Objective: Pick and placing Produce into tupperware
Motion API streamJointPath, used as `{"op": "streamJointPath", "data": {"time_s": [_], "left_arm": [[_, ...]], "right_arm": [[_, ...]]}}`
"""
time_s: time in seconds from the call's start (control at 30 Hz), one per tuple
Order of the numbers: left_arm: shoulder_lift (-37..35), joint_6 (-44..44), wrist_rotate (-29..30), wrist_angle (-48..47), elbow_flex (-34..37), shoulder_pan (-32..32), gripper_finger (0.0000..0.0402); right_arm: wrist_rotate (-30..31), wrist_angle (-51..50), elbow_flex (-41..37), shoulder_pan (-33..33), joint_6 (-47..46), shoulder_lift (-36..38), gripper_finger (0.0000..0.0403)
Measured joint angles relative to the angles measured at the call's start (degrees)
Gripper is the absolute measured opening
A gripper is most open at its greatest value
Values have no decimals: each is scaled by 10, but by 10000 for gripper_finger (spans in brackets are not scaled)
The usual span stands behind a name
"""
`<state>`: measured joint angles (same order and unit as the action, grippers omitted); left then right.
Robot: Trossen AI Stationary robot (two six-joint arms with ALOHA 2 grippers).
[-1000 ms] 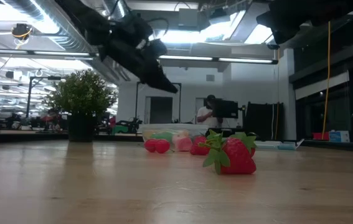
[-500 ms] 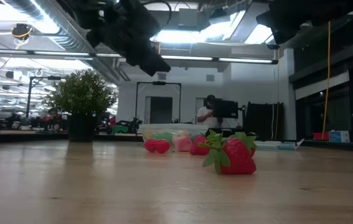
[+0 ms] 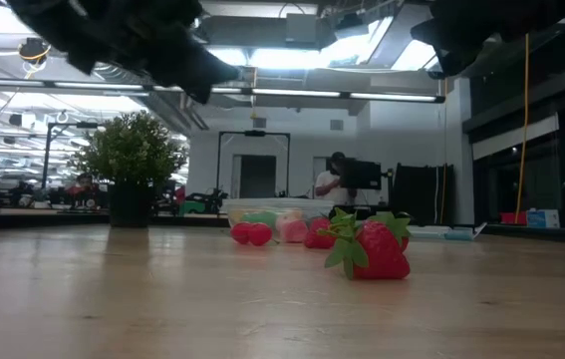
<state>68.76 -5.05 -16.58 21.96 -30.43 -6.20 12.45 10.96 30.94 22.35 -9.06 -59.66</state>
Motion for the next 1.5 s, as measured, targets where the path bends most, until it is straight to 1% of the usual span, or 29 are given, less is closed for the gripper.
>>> {"op": "streamJointPath", "data": {"time_s": [0.2, 0.33, 0.43, 0.5, 0.7, 0.83, 0.97, 1.13, 1.23, 1.37, 1.5], "left_arm": [[-64, 16, 87, 79, 68, 64, 15], [-84, 16, 147, 91, 91, 103, 25], [-86, 17, 193, 90, 98, 128, 30], [-86, 19, 216, 90, 99, 141, 34], [-86, 19, 251, 81, 99, 165, 43], [-86, 25, 269, 61, 99, 180, 49], [-86, 30, 283, 54, 99, 199, 53], [-86, 32, 300, 39, 99, 221, 57], [-86, 37, 323, 27, 100, 233, 54], [-86, 45, 341, 24, 100, 249, 45], [-90, 45, 366, 21, 100, 265, 35]], "right_arm": [[0, -1, 0, 0, -42, -3, 152], [5, -3, 2, 0, -57, -20, 152], [10, -19, 27, 0, -54, -47, 152], [10, -50, 63, 0, -43, -72, 152], [18, -239, 191, 0, -41, -163, 152], [17, -322, 261, 0, -56, -222, 153], [10, -362, 313, 5, -67, -270, 170], [9, -405, 356, 15, -104, -322, 210], [7, -417, 374, 19, -119, -352, 235], [-21, -415, 390, 24, -132, -386, 255], [-65, -412, 398, 30, -139, -411, 259]]}}
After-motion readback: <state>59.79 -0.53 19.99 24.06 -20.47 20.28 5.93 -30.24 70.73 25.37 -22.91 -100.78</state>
